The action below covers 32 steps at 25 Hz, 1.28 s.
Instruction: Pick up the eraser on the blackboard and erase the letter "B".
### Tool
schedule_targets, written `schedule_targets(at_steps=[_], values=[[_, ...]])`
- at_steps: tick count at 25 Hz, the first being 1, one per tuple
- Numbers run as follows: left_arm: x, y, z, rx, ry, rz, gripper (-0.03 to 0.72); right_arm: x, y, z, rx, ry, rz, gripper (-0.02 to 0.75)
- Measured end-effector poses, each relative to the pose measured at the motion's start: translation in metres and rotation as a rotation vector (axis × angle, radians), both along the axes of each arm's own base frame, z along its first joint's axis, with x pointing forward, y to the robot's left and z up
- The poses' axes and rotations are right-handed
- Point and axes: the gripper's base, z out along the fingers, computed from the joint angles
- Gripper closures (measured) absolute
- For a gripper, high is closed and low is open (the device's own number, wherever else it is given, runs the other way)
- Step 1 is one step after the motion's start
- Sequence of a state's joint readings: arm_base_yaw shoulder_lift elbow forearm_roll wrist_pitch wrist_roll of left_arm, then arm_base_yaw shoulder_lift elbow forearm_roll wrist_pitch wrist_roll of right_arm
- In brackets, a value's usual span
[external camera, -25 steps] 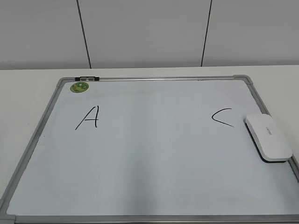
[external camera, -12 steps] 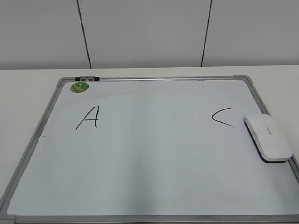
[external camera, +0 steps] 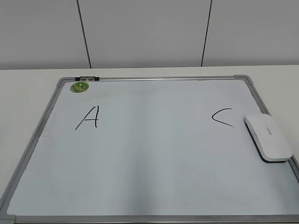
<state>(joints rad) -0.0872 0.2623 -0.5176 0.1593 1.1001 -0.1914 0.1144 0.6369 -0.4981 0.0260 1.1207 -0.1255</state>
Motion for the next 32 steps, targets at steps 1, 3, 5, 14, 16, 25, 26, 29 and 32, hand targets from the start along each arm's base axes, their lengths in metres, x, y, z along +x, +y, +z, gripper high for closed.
schedule_targets(at_steps=[1, 3, 5, 14, 16, 25, 26, 29, 32], values=[[0.0, 0.0, 0.0, 0.0, 0.0, 0.0, 0.251, 0.0, 0.0, 0.0, 0.0, 0.0, 0.0, 0.199], [0.0, 0.0, 0.0, 0.0, 0.0, 0.0, 0.251, 0.0, 0.0, 0.0, 0.0, 0.0, 0.0, 0.199], [0.0, 0.0, 0.0, 0.0, 0.0, 0.0, 0.251, 0.0, 0.0, 0.0, 0.0, 0.0, 0.0, 0.199], [-0.007, 0.001, 0.001, -0.004, -0.047, 0.0, 0.251, -0.009, -0.001, 0.006, 0.008, -0.072, 0.0, 0.199], [-0.014, 0.001, 0.002, -0.008, -0.087, 0.0, 0.251, -0.015, -0.002, 0.009, 0.014, -0.118, 0.0, 0.199], [-0.037, 0.003, 0.003, -0.021, -0.237, 0.0, 0.251, -0.054, -0.008, 0.021, 0.034, -0.375, -0.046, 0.2], [-0.037, 0.003, 0.003, -0.021, -0.237, 0.0, 0.251, -0.058, -0.008, 0.022, 0.035, -0.402, -0.055, 0.2], [-0.038, 0.003, 0.003, -0.021, -0.242, 0.0, 0.251, -0.071, -0.009, 0.023, 0.033, -0.49, -0.084, 0.2], [-0.038, 0.003, 0.003, -0.021, -0.241, 0.0, 0.251, -0.085, -0.01, 0.023, 0.035, -0.58, -0.098, 0.199]])
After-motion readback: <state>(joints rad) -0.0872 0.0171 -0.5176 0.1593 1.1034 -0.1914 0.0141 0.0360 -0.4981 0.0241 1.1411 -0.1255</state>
